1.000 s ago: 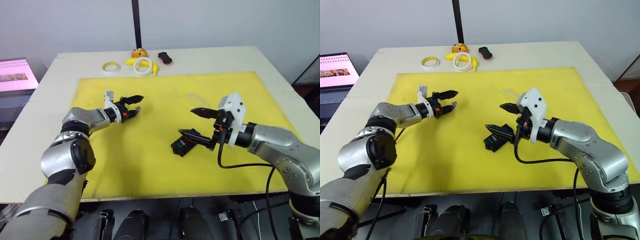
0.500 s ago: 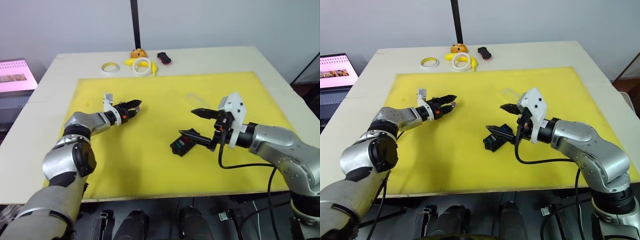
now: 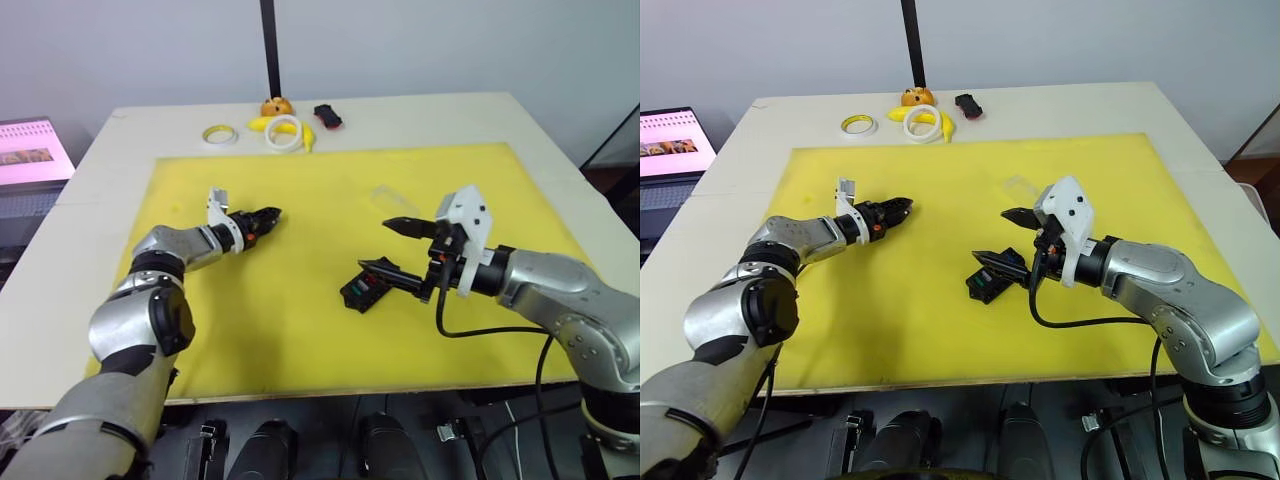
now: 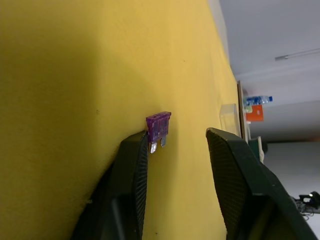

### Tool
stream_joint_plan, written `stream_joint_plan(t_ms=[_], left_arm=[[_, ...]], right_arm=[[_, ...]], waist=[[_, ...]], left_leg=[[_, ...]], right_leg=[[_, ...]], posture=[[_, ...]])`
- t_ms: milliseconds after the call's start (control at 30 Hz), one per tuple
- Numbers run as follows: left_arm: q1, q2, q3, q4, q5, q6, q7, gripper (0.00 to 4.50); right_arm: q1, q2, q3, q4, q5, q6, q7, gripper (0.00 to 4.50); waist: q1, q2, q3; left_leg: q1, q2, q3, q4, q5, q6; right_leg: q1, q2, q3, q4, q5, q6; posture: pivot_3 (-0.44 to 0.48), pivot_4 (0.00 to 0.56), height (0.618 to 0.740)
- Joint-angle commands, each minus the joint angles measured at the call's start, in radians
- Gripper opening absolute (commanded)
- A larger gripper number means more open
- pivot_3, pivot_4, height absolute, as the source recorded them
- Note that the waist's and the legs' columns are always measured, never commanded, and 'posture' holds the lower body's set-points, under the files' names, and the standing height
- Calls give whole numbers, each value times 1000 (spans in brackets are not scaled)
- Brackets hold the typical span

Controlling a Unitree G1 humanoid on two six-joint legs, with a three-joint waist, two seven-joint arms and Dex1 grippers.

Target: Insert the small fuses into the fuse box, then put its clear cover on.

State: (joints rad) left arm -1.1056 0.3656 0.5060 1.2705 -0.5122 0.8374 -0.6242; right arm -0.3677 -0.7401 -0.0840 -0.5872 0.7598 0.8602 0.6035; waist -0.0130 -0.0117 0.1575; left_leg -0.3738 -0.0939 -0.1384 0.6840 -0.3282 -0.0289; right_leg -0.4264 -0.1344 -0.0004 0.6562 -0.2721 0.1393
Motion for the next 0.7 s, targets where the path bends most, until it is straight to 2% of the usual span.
stream_joint_plan(t_ms=[33,133,300,400,500,567,600,700], left_arm=[[33,11,2,11,22,-36,54,1307],[39,17,2,10,20,-35,49,51],[38,54,-4,-5,19,-9,10,51],[30,95,-46,-45,39,5,-94,51],[28,141,-124,-138,49,57,-271,51],[72,172,-233,-332,33,127,-437,51],[118,191,-290,-487,3,177,-501,51],[228,237,-376,-855,-104,298,-595,51]], right_arm=[[-8,-7,-22,-30,9,-6,2,4500],[-6,-7,-22,-31,8,-4,2,4500],[0,-11,-31,-36,13,0,4,4500],[13,-14,-50,-43,31,10,1,4500],[36,-15,-89,-55,74,29,-7,4500],[46,-1,-139,-57,150,60,-27,4500],[48,4,-165,-56,198,78,-40,4500],[42,4,-221,-46,332,123,-78,4500]], waist=[[0,0,0],[-3,0,0],[-5,2,-1],[-10,2,-1],[-22,2,-1],[-31,2,-1],[-31,2,-1],[-25,2,-1]], left_leg=[[0,0,0,0,0,0],[0,0,0,0,0,0],[1,1,1,-1,0,0],[0,1,1,-1,0,0],[0,1,1,-2,0,0],[-1,2,1,-2,0,0],[-1,2,1,-3,0,0],[-2,2,0,-3,0,0]], right_leg=[[0,0,0,0,0,0],[0,0,0,0,0,0],[0,0,0,0,0,0],[-1,1,0,0,0,0],[-2,2,0,0,0,0],[-3,1,0,1,0,0],[-3,1,0,1,0,0],[-3,0,1,1,0,0]], posture=[[0,150,740],[0,150,740],[0,150,740],[0,150,740],[0,150,740],[0,150,740],[0,150,740],[0,150,740]])
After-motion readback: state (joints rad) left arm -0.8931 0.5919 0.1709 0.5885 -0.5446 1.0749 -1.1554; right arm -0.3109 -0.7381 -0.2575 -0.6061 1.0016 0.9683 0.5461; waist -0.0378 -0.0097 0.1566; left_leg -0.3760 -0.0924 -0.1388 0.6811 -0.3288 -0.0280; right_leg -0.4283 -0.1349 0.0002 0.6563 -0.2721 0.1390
